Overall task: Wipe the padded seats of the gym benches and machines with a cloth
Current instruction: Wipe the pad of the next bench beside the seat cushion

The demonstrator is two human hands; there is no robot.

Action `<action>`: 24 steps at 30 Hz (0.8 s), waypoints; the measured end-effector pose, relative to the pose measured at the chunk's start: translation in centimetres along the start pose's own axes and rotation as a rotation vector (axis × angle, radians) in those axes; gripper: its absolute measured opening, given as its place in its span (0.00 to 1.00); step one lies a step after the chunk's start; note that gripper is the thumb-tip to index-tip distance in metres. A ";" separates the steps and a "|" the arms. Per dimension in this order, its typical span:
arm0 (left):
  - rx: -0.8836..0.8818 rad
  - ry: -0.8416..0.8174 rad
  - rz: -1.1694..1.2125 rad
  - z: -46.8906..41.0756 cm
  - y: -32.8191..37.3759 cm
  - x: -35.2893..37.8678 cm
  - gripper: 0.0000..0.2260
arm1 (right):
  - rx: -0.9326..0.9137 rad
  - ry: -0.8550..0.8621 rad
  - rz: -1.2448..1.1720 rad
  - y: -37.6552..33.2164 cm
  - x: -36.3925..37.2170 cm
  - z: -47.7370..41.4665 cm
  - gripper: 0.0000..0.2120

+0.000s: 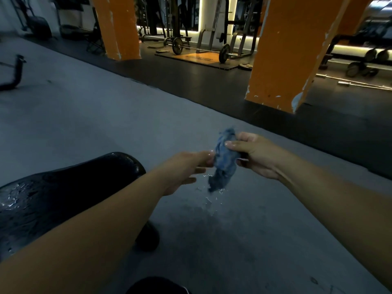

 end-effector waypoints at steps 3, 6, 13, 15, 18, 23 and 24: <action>0.028 -0.073 -0.024 0.1 0.2 0.6 0.18 | -0.039 -0.074 0.088 -0.4 0.7 0.1 0.07; 0.023 -0.038 0.063 0.0 0.3 0.9 0.12 | -0.077 -0.103 0.136 -1.2 1.5 0.2 0.10; 0.113 -0.017 0.500 0.1 0.9 0.1 0.16 | -0.122 0.031 0.405 -1.2 1.9 -0.3 0.12; 0.106 0.013 0.570 0.3 0.8 -0.5 0.18 | -0.157 -0.010 0.405 -1.2 2.3 -0.2 0.13; 0.079 0.109 0.592 0.0 0.7 -1.9 0.18 | -0.181 -0.019 0.195 -0.9 2.7 -0.2 0.09; -0.063 0.051 0.434 0.7 0.3 -3.4 0.20 | -0.126 0.102 -0.205 -1.1 1.9 -1.0 0.11; -0.078 0.027 0.408 0.9 0.1 -3.6 0.19 | -0.105 0.101 -0.240 -1.2 1.9 -1.0 0.10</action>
Point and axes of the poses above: each hand's wrist, its own z-axis away from the middle knuckle, its own x-axis out of the palm, y = z × x, the point moved 4 cm from there along -z, towards the middle knuckle, and after that the axes turned 11 degrees about z, right-handed, at the moved point
